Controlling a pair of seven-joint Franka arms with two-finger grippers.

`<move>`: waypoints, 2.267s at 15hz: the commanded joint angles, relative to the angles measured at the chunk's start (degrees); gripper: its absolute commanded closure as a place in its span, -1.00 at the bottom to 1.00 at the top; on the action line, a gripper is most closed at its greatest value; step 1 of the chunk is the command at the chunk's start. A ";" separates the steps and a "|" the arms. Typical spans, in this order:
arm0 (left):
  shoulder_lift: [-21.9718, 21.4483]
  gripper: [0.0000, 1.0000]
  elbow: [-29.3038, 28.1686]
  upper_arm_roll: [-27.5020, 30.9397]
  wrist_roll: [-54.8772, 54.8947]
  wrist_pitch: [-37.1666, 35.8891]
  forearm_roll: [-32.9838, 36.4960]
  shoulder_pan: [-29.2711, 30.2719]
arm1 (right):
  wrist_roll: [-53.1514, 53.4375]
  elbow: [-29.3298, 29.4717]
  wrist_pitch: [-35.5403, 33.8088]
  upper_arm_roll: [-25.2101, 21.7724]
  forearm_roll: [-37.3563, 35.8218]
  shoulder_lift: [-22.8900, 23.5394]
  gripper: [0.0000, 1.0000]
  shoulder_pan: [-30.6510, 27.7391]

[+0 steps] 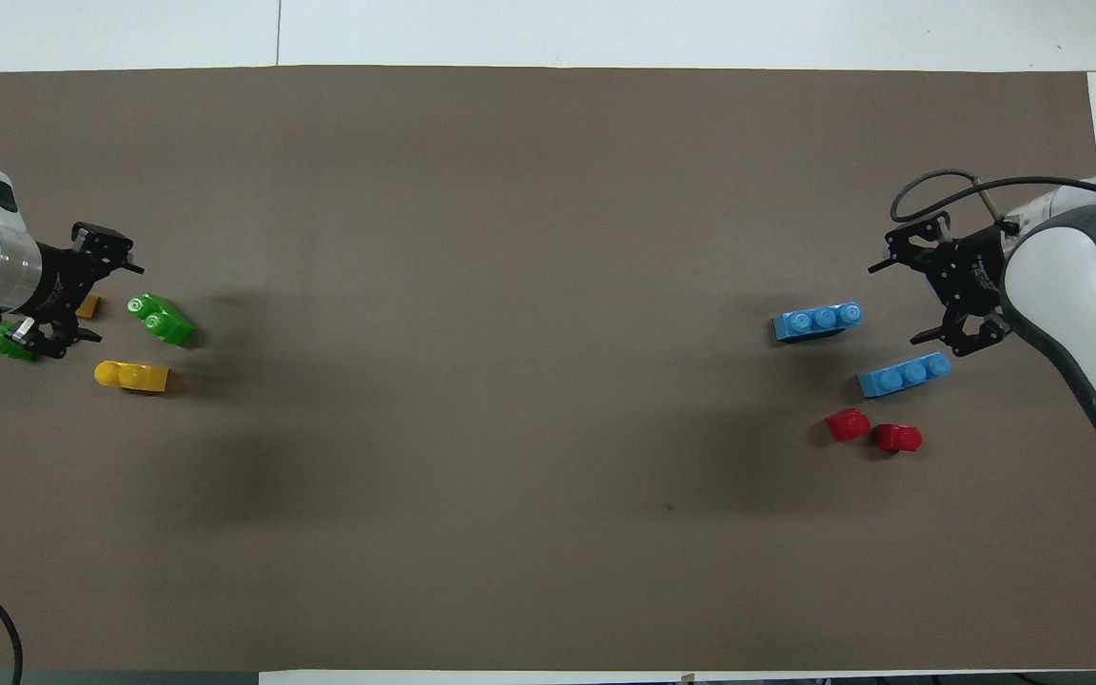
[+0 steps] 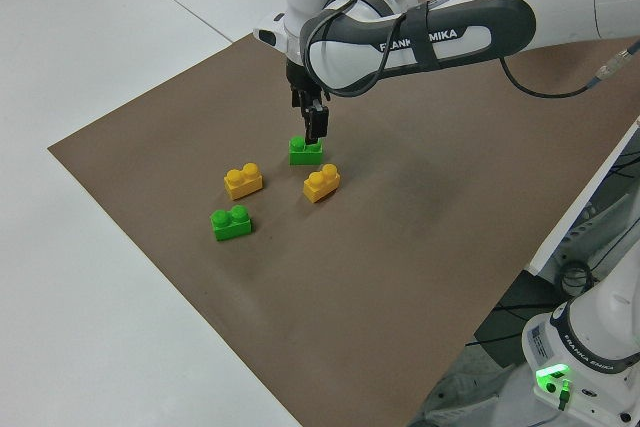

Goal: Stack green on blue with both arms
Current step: 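Move the left gripper to the green brick while the right gripper reaches the blue brick, then grasp the green brick with the left gripper while the right gripper grasps the blue brick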

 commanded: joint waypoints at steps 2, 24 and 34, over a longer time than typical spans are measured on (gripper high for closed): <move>5.74 -1.00 3.97 -0.11 -1.29 1.99 -0.26 -0.23 | 9.80 -0.56 1.98 0.44 2.53 0.31 -1.00 -0.82; 8.39 -0.93 0.89 -0.11 8.55 4.19 0.18 0.38 | 10.44 -4.16 6.98 0.44 8.07 4.35 -1.00 -2.05; 8.39 0.20 0.81 -0.11 8.91 4.11 0.18 0.38 | 10.26 -5.65 11.12 0.53 10.27 5.41 -1.00 -1.08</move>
